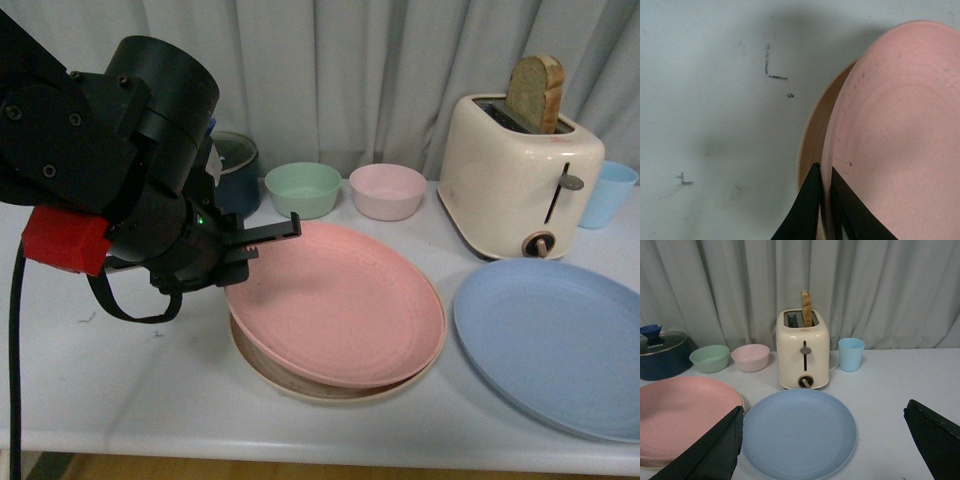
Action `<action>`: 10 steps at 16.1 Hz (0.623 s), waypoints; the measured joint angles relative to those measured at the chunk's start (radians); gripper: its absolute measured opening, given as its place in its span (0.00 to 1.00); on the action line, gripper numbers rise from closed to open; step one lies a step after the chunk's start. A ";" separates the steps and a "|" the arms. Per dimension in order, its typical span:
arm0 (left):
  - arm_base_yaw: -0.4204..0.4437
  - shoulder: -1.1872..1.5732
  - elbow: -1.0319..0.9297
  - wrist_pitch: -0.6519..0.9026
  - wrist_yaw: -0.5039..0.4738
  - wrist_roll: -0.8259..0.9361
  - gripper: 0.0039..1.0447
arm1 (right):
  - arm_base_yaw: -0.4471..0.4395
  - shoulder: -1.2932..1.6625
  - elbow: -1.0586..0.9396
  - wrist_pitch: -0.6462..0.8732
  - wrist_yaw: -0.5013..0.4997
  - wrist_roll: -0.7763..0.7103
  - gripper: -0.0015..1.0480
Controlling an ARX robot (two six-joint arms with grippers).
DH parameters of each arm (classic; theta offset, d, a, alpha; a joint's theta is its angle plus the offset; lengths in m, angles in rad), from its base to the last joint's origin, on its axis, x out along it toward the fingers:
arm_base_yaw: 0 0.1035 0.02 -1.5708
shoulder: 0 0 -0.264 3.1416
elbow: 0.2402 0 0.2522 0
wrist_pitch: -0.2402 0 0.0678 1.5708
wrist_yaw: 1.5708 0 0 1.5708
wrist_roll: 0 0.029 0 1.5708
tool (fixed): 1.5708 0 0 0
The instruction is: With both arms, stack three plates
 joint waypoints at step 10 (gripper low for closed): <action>0.002 -0.431 -0.246 0.515 -0.187 0.282 0.88 | 0.000 0.000 0.000 0.000 0.000 0.000 0.94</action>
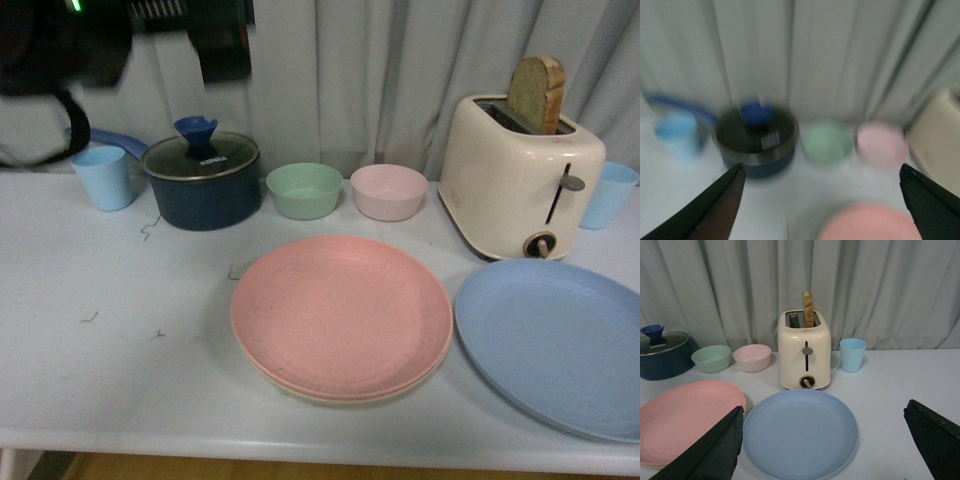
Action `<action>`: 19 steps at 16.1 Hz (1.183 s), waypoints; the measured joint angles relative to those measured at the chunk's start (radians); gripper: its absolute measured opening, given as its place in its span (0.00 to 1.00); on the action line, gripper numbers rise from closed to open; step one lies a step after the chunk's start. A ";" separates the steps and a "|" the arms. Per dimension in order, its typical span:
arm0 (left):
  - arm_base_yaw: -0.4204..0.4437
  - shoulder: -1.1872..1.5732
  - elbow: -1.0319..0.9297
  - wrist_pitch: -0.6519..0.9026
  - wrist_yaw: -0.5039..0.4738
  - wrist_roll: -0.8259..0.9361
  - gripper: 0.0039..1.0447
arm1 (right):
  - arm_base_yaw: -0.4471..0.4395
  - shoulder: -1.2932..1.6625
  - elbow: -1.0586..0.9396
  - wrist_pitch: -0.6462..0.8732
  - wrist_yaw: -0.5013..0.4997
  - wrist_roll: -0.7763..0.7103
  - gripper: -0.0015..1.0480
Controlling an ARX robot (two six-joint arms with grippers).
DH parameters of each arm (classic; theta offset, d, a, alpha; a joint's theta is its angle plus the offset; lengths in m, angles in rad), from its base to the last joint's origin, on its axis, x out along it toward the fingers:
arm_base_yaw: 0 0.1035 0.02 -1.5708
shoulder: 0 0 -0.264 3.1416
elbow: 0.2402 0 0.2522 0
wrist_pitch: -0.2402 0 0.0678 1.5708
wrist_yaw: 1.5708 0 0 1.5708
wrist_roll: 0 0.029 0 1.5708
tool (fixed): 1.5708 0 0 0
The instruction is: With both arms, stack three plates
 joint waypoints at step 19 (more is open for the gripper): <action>0.330 -0.813 -0.882 0.215 0.273 0.123 0.01 | 0.005 0.000 0.000 0.000 0.002 0.000 0.94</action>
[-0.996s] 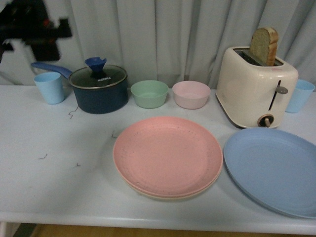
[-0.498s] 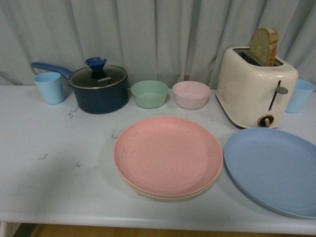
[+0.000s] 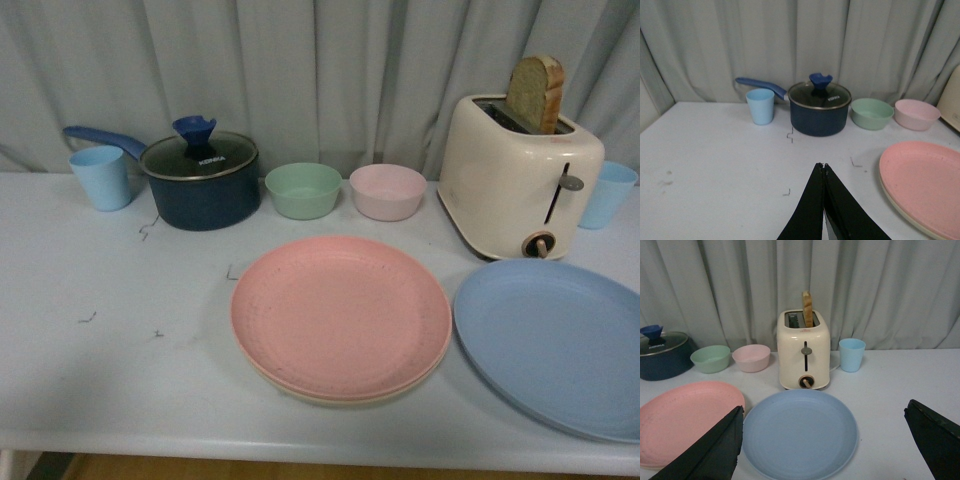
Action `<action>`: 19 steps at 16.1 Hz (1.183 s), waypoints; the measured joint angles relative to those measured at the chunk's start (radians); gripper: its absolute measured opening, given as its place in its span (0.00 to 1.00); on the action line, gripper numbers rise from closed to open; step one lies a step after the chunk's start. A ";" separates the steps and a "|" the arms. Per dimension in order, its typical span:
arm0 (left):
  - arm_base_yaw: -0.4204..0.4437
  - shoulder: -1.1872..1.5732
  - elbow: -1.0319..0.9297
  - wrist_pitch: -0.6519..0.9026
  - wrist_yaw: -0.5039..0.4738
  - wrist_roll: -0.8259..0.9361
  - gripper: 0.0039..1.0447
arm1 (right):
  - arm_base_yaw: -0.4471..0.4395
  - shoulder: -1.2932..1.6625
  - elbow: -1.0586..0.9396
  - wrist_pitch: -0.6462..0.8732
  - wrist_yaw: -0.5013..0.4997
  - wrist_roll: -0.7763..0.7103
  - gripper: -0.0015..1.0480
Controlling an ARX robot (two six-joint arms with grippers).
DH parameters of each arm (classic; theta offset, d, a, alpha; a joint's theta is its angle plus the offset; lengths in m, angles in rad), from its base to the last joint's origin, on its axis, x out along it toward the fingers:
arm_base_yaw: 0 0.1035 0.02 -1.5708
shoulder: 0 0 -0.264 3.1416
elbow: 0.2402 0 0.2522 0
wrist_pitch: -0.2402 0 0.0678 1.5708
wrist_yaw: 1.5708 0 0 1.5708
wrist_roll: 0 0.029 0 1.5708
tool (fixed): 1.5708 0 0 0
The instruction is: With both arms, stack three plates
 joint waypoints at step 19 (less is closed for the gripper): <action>0.002 -0.526 -0.007 -0.485 0.000 0.000 0.01 | 0.000 0.000 0.000 0.000 0.000 0.000 0.94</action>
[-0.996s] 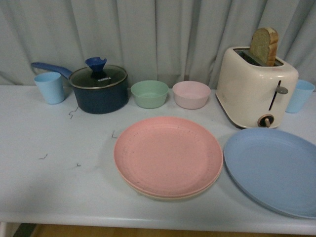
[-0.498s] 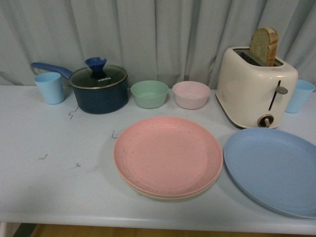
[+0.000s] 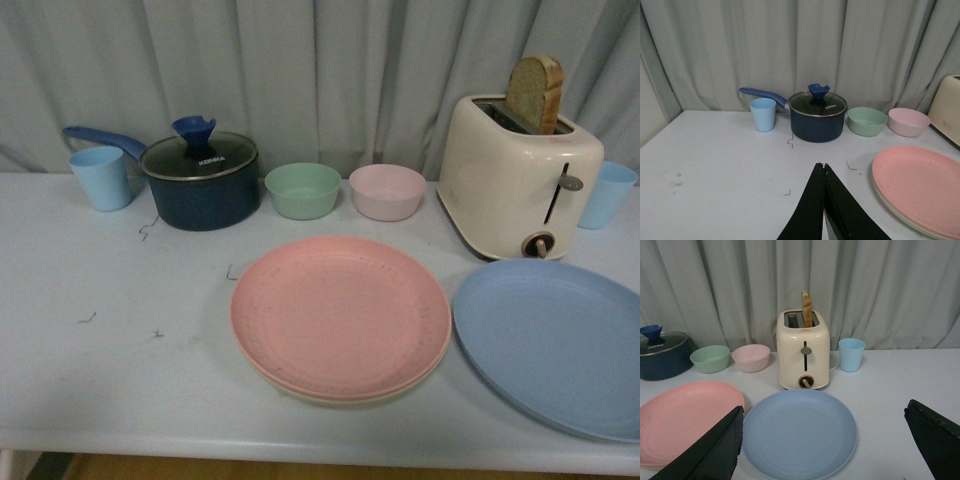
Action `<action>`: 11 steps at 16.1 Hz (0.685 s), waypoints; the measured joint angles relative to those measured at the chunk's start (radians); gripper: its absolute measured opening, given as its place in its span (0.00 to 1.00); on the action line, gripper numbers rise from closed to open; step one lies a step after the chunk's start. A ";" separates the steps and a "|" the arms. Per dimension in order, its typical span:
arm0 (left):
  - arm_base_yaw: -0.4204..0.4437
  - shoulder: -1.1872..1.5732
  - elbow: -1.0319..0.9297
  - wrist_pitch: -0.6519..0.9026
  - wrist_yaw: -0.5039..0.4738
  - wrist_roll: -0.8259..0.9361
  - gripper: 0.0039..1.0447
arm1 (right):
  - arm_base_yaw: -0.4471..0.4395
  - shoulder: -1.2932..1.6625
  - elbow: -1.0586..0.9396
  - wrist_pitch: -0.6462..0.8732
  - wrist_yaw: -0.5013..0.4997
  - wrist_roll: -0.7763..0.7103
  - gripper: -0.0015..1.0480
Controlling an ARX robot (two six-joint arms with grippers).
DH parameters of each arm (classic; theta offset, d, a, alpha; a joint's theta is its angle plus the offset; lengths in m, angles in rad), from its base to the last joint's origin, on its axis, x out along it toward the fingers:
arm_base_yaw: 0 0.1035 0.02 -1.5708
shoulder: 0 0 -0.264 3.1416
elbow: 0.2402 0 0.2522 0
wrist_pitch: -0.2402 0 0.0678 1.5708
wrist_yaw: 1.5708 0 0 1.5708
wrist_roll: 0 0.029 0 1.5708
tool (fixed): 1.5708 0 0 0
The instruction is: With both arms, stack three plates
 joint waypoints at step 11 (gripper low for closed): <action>0.000 -0.262 0.000 -0.271 0.000 0.000 0.09 | 0.000 0.000 0.000 0.000 -0.001 0.000 0.94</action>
